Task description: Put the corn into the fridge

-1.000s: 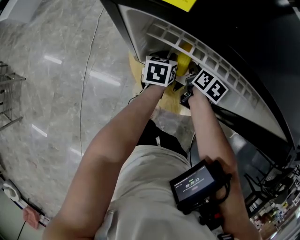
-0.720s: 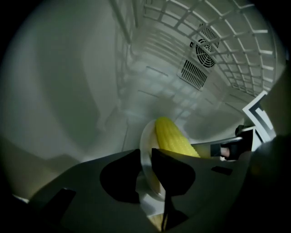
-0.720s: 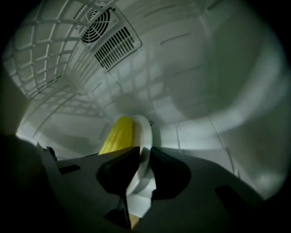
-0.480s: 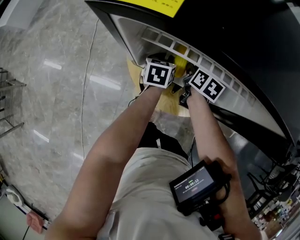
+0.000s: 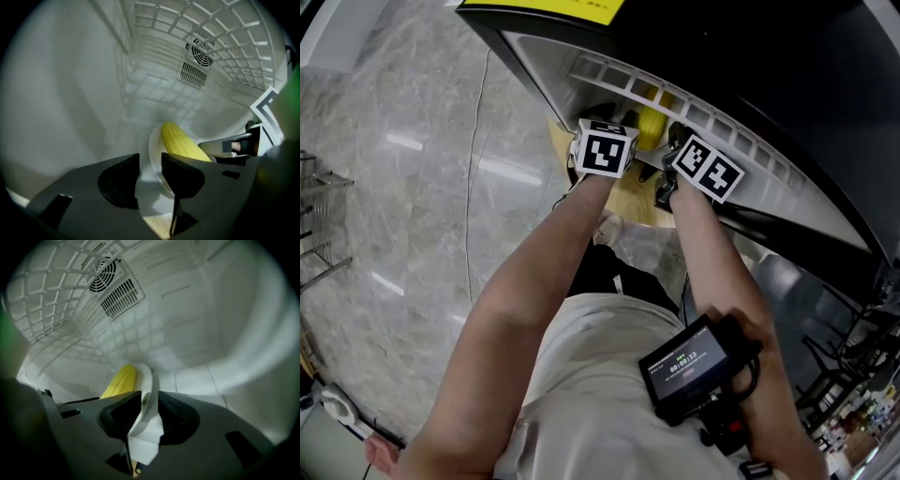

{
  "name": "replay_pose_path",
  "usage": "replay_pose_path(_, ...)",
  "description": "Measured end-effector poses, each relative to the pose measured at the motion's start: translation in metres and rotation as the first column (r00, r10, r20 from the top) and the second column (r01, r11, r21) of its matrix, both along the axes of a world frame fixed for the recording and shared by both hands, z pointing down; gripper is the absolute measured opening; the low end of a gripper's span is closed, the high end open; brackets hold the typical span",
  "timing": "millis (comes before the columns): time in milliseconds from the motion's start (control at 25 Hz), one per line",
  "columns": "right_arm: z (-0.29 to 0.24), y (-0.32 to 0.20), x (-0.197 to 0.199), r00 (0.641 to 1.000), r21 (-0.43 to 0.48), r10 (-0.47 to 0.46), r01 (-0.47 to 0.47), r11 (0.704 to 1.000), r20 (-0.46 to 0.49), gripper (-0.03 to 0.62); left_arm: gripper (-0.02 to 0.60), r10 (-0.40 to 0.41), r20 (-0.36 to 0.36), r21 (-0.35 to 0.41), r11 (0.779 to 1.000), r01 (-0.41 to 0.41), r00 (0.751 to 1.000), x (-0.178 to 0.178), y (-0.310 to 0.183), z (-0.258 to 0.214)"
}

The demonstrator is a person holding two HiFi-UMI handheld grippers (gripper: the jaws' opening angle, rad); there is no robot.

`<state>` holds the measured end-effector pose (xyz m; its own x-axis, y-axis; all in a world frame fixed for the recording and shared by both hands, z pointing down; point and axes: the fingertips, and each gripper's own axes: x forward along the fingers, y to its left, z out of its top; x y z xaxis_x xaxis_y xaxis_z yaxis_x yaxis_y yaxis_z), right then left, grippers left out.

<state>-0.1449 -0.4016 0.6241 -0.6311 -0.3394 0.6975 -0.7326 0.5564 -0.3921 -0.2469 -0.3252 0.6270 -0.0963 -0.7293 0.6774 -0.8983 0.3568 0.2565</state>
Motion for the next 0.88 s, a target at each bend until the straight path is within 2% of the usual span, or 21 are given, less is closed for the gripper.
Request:
replay_pose_path(320, -0.021, 0.005, 0.006, 0.994, 0.038, -0.053, 0.05, 0.998, 0.092, 0.089, 0.126, -0.022, 0.039, -0.011, 1.0, 0.022, 0.999, 0.001, 0.034, -0.019)
replay_pose_path(440, -0.026, 0.016, -0.001, 0.989, 0.027, -0.062, 0.059, 0.998, 0.131, 0.079, 0.126, -0.066, 0.008, 0.018, 0.998, 0.066, 0.998, -0.007, 0.055, -0.024)
replay_pose_path(520, -0.03, 0.023, -0.003, 0.985, 0.021, -0.067, 0.065, 0.998, 0.156, 0.022, 0.126, -0.092, -0.017, 0.049, 0.994, 0.093, 0.996, -0.009, 0.069, -0.031)
replay_pose_path(600, -0.037, 0.029, 0.0, 0.979, 0.023, -0.087, 0.084, 0.996, 0.185, 0.008, 0.123, -0.104, -0.048, 0.088, 0.99, 0.108, 0.993, -0.005, 0.082, -0.04)
replay_pose_path(640, -0.041, 0.032, 0.001, 0.974, 0.021, -0.098, 0.096, 0.995, 0.204, 0.008, 0.115, -0.111, -0.066, 0.11, 0.987, 0.118, 0.992, -0.002, 0.089, -0.045)
replay_pose_path(720, -0.05, 0.039, 0.004, 0.961, 0.015, -0.123, 0.123, 0.992, 0.246, 0.008, 0.048, -0.134, -0.085, 0.151, 0.978, 0.146, 0.987, 0.001, 0.102, -0.056)
replay_pose_path(880, -0.063, 0.057, 0.01, 0.938, 0.028, -0.192, 0.192, 0.981, 0.288, 0.008, 0.009, -0.154, -0.078, 0.203, 0.965, 0.167, 0.985, 0.006, 0.128, -0.078)
